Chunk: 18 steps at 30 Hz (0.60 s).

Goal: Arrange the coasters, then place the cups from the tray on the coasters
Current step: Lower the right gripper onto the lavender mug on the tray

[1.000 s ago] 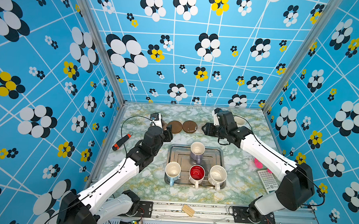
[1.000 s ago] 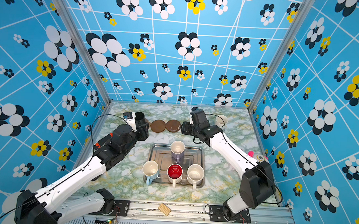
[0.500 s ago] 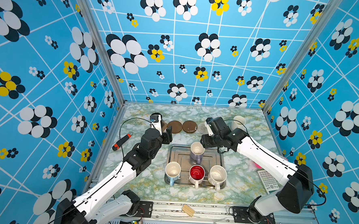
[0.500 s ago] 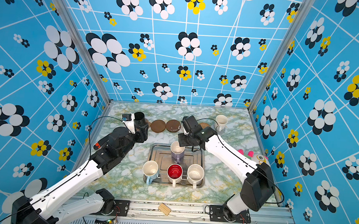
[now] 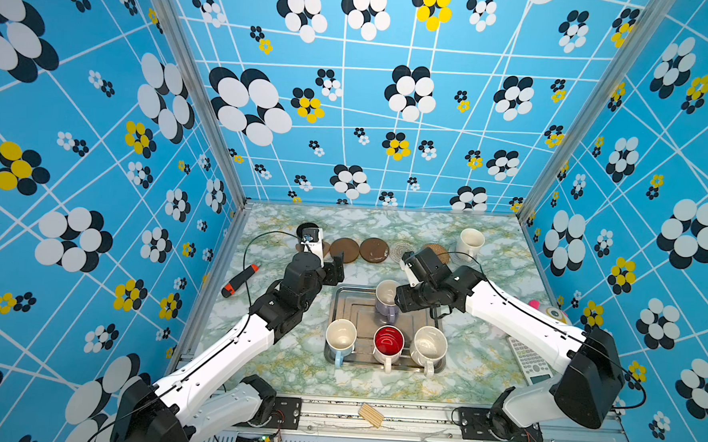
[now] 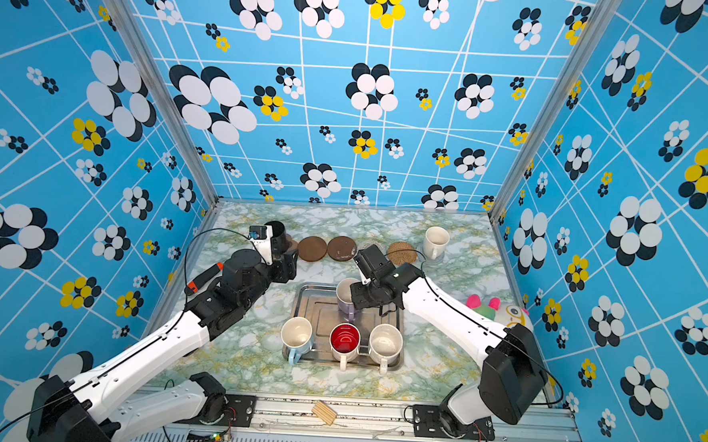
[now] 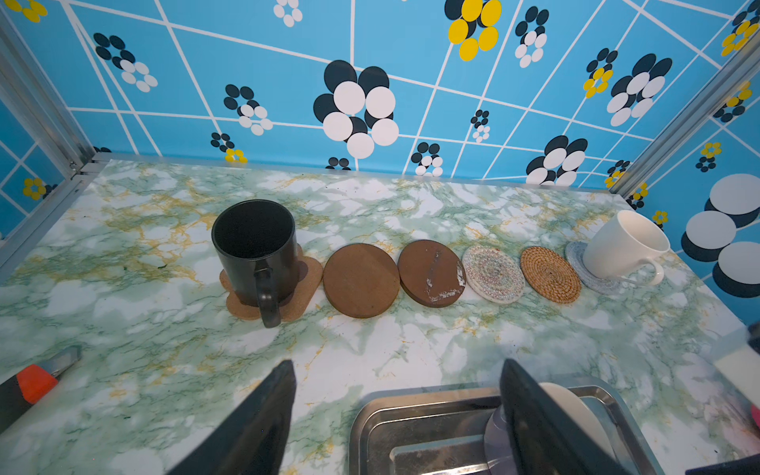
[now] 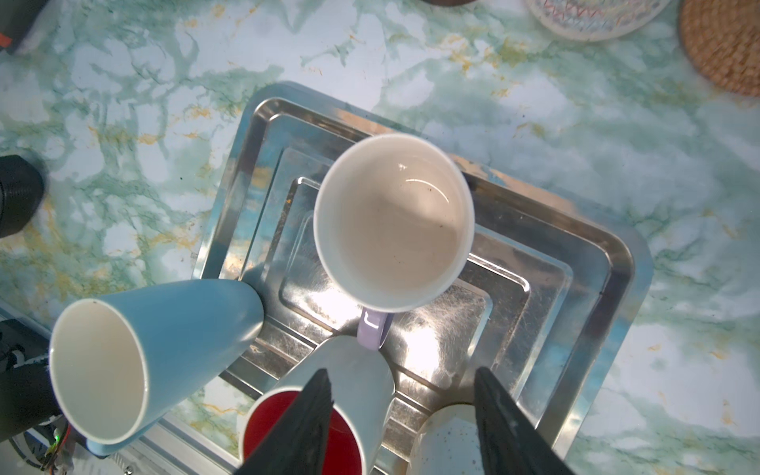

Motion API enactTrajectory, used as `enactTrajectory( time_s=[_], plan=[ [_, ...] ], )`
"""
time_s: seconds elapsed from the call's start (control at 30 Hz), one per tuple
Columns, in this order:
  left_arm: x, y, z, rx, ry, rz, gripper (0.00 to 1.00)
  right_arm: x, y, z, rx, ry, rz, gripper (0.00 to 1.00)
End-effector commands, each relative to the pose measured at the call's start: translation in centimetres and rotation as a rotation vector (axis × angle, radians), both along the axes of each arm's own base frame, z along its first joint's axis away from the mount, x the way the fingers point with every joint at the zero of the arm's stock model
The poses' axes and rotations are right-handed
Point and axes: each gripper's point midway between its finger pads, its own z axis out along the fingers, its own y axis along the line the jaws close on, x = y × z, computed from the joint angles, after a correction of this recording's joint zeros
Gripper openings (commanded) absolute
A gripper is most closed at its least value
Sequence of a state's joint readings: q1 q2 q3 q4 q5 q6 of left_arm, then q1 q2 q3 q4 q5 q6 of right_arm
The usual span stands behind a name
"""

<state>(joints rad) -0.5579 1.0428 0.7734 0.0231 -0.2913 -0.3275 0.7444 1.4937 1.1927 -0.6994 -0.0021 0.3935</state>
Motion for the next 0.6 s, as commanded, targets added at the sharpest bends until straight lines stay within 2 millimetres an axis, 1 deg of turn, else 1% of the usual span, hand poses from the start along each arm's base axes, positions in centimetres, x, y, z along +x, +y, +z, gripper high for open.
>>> enactTrajectory(
  time_s=[0.0,0.2,0.57],
  plan=[
    [0.1,-0.5,0.6,-0.003,-0.015,-0.024,0.80,-1.3,0.0,-1.2,0.017,0.048,-0.013,0.60],
    [0.2,-0.8,0.5,-0.010,-0.014,-0.030,0.81,-1.8,0.3,-1.9,0.030,0.060,-0.022,0.62],
    [0.3,-0.8,0.1,0.003,0.000,-0.030,0.82,-1.6,1.5,-3.6,0.012,0.070,-0.025,0.62]
  ],
)
